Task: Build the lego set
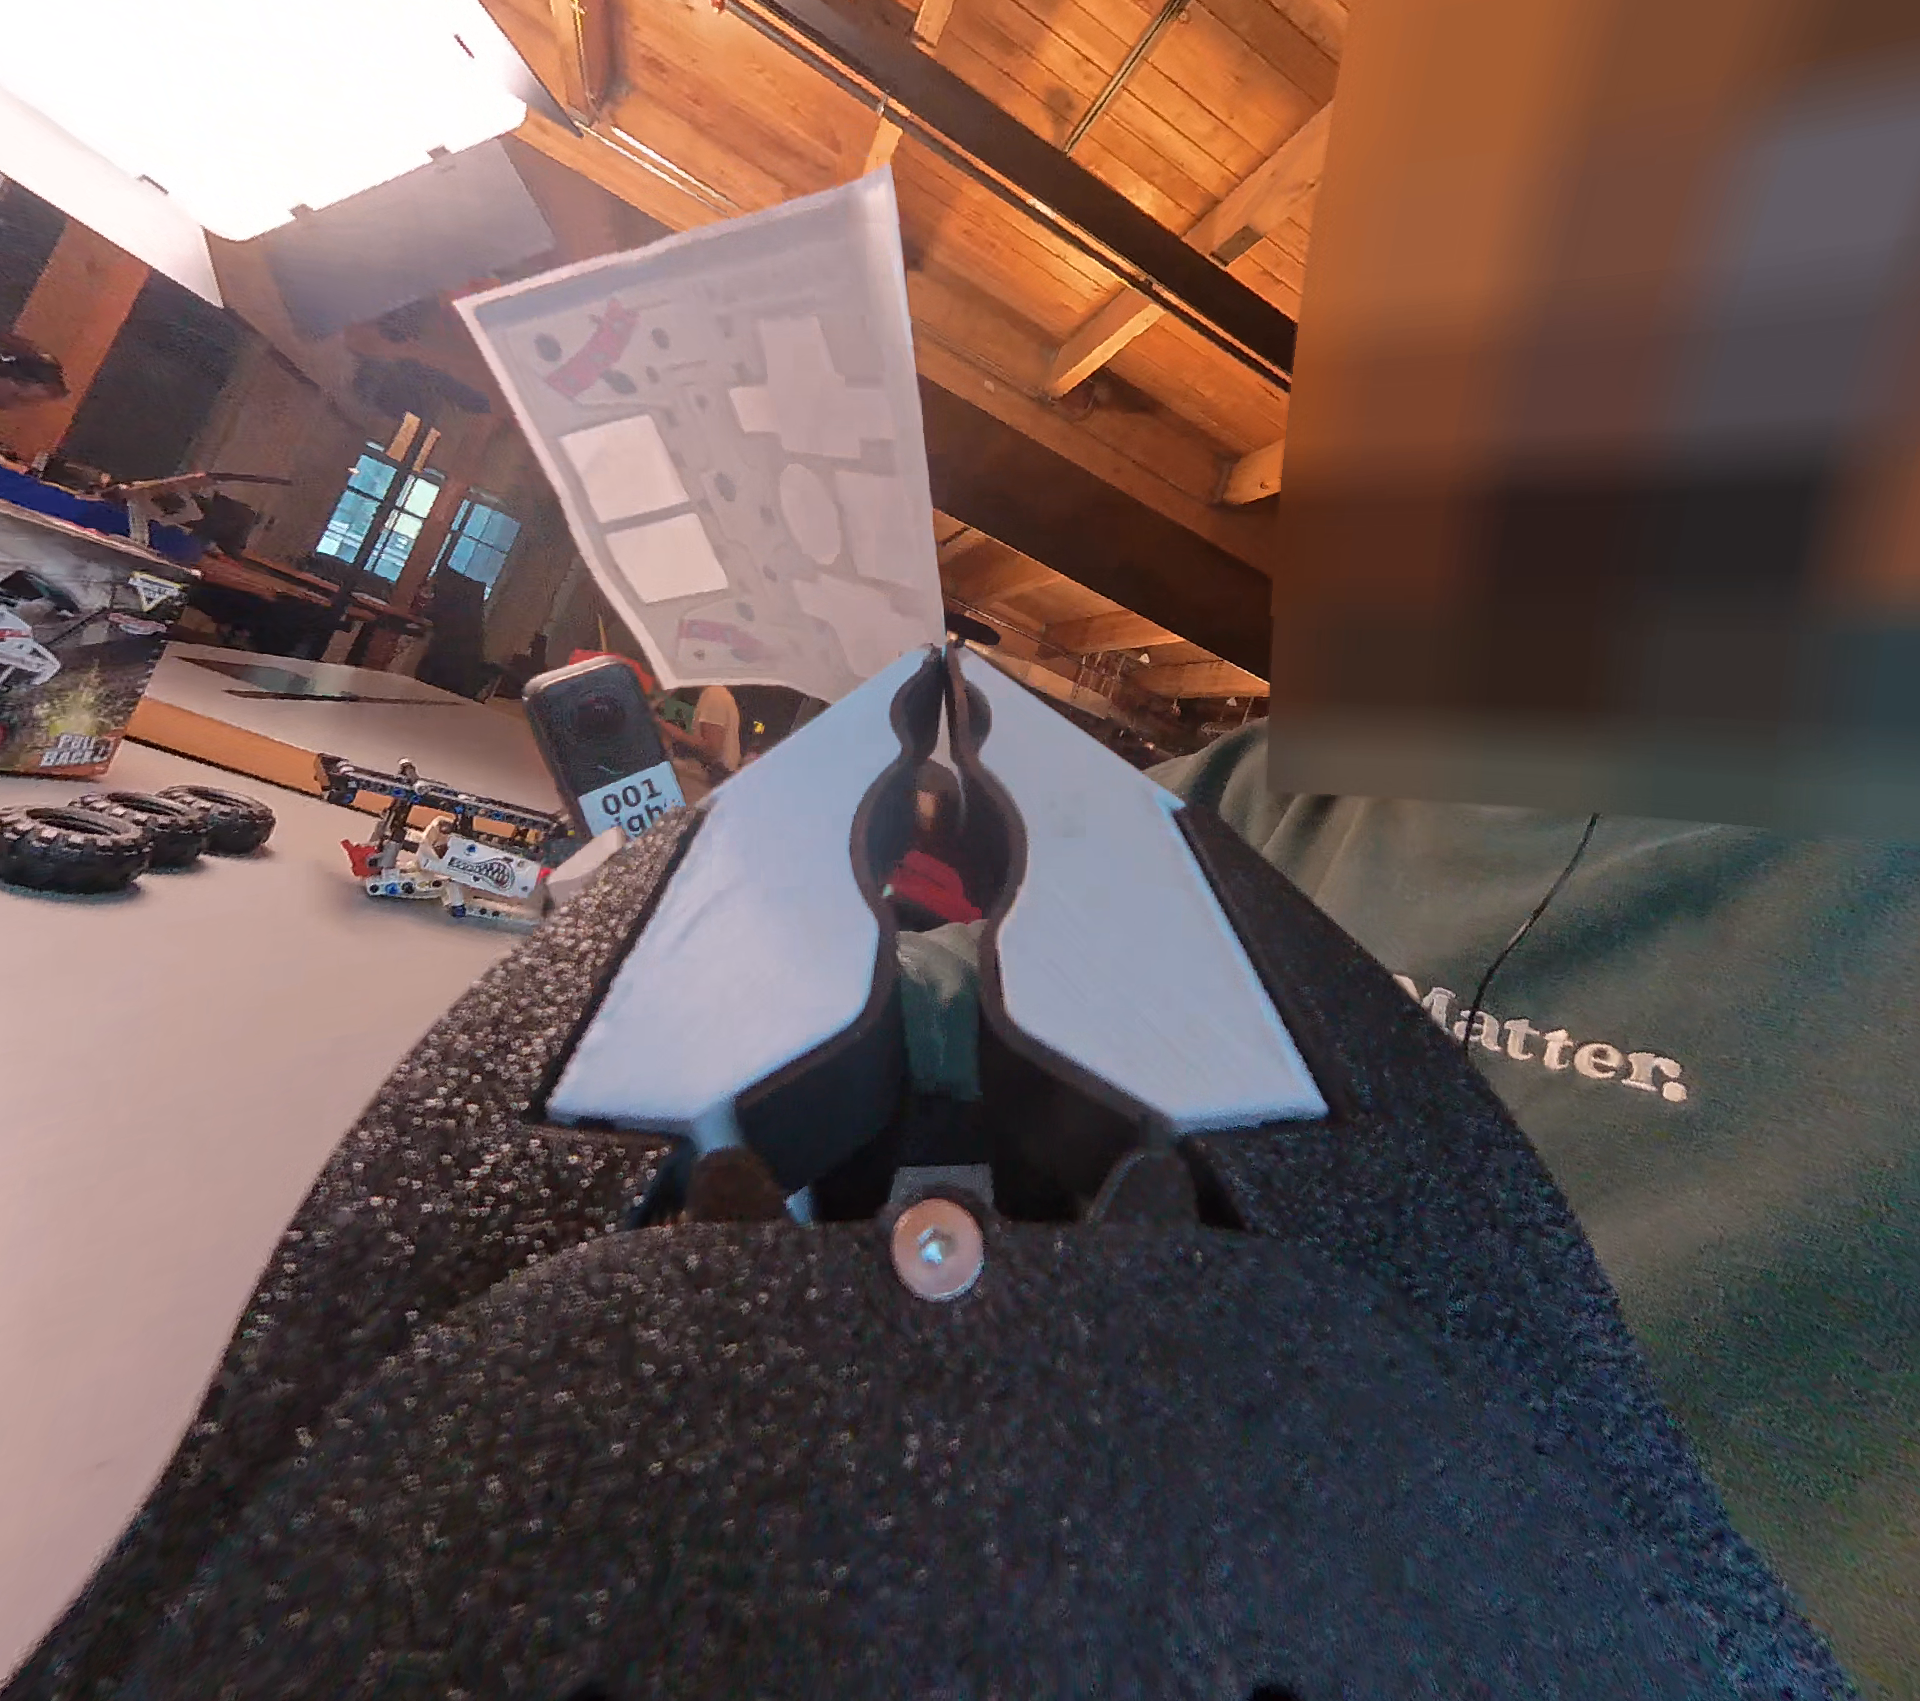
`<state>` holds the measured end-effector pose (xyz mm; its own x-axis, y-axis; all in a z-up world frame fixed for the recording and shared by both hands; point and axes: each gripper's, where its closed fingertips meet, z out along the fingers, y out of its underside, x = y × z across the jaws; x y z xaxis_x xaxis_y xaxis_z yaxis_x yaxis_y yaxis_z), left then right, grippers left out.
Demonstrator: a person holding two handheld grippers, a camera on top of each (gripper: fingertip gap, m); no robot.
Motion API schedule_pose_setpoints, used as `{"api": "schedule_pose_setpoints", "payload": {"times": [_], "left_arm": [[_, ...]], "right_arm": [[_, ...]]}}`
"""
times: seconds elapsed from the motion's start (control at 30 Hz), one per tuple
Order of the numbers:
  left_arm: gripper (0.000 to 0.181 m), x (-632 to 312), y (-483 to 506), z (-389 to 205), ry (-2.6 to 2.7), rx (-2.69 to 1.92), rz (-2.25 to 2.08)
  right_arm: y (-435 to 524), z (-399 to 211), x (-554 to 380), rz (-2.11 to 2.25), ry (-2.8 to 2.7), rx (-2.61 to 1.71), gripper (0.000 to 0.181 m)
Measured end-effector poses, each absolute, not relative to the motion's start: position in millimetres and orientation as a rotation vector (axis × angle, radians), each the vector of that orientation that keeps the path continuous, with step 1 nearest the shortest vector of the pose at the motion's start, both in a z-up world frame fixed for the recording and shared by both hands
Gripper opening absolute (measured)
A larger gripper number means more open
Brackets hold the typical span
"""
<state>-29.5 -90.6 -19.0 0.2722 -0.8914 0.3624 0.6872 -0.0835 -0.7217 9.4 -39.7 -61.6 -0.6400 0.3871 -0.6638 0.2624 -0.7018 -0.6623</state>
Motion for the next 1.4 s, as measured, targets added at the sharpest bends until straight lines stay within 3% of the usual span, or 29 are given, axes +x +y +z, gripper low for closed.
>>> {"api": "schedule_pose_setpoints", "payload": {"times": [0.07,0.17,0.33,0.5,0.73,0.87,1.1,1.4], "left_arm": [[0.000,-24,-83,-28,0.261,-1.050,-1.317],[0.000,-23,-71,-41,0.222,-1.137,-1.279],[0.001,-18,-42,-80,0.186,-1.423,-1.102],[0.049,-40,-34,-81,0.130,-1.504,-0.961],[0.077,-32,-28,-88,0.295,-1.643,-0.780],[0.056,14,-44,-86,0.386,-1.584,-1.158],[0.004,43,-54,-93,0.472,-1.591,-1.241],[0.000,36,-48,-93,0.388,-1.579,-1.209]], "right_arm": [[-40,-49,10,2.563,-1.090,-1.233,0.056],[-10,-34,14,2.450,-0.932,-1.177,0.000],[10,-41,21,2.093,-1.117,-1.176,0.000],[16,-45,28,2.007,-1.276,-1.263,0.000],[-12,-59,40,2.240,-1.474,-1.364,0.000],[-30,-76,37,2.262,-1.565,-1.446,0.000],[-33,-85,33,2.288,-1.557,-1.508,0.000],[-20,-76,29,2.315,-1.437,-1.449,0.002]]}}
